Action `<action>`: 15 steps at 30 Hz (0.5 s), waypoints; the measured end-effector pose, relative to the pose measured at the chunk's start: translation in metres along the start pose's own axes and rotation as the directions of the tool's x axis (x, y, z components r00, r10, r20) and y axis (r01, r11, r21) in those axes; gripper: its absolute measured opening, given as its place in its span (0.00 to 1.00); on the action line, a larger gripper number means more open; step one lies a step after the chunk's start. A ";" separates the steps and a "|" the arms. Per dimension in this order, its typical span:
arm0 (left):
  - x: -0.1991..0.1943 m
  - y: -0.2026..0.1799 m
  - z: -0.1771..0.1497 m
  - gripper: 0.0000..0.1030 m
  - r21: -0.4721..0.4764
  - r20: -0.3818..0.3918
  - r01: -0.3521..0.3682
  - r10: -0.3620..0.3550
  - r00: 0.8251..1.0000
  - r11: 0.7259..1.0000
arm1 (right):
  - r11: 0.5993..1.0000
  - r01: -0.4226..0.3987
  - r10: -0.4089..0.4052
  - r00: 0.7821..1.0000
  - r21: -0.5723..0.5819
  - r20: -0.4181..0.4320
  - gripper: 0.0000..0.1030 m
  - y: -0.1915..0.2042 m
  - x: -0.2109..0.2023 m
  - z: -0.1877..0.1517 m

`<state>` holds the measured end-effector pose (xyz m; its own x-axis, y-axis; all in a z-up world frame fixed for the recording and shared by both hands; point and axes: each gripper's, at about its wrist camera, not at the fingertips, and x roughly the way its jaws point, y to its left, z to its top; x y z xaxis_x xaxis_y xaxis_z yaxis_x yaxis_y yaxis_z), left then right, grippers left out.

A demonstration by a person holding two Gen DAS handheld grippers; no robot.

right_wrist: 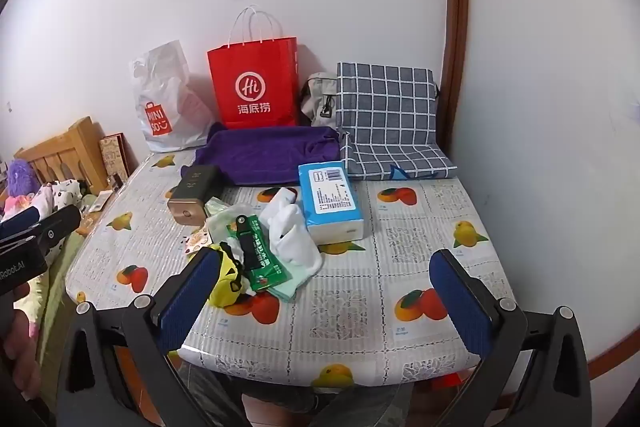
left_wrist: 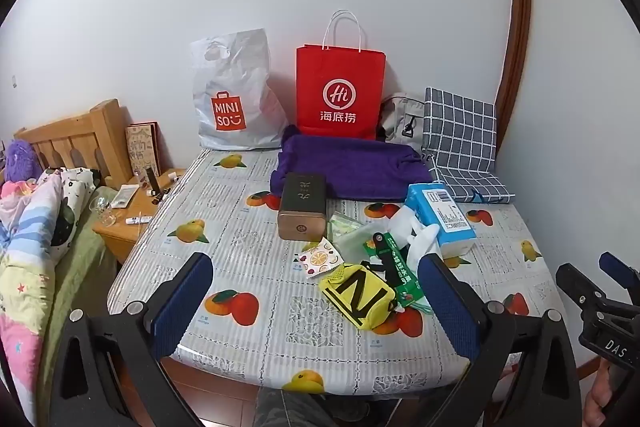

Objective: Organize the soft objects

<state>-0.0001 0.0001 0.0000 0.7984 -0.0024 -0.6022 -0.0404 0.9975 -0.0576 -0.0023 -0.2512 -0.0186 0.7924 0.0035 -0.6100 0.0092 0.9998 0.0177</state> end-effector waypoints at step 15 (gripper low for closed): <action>-0.006 0.000 0.000 1.00 0.026 0.008 -0.004 0.004 1.000 1.000 | 1.000 -0.022 0.022 1.000 0.007 0.004 1.00 0.007 -0.008 -0.002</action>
<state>-0.0048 -0.0004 0.0035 0.8032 0.0020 -0.5957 -0.0281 0.9990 -0.0346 -0.0097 -0.2446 -0.0151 0.7947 0.0250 -0.6065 -0.0035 0.9993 0.0366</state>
